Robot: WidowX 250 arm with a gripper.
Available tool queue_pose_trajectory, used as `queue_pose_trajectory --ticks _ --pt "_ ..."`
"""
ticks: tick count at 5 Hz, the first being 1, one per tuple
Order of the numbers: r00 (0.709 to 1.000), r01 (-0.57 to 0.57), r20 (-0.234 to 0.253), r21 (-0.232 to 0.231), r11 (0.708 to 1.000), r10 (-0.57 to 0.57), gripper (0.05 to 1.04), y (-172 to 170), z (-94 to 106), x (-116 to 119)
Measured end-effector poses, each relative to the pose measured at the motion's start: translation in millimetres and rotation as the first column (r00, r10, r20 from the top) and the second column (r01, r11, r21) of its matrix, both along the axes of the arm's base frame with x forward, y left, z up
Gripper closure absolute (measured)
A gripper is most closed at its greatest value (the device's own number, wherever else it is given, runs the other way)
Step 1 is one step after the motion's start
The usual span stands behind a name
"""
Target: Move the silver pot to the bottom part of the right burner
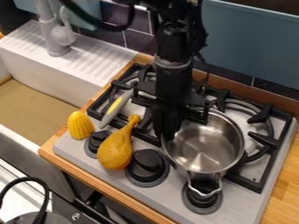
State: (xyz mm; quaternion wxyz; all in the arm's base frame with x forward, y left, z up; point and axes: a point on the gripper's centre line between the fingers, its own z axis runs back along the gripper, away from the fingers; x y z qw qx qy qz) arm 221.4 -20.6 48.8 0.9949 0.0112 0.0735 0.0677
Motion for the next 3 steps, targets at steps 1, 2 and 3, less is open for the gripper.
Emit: queue_pose_trajectory --ticks 1,2,3 --pt "1.0 0.002 0.005 0.002 1.0 -0.002 1.026 0.3 -1.8 -2.9" --pt "1.0 0.004 0.008 0.007 1.0 -0.004 1.026 1.4 -2.7 -5.6" --pt "0.999 0.005 0.038 0.007 1.0 -0.005 1.026 2.1 -2.0 -8.6"
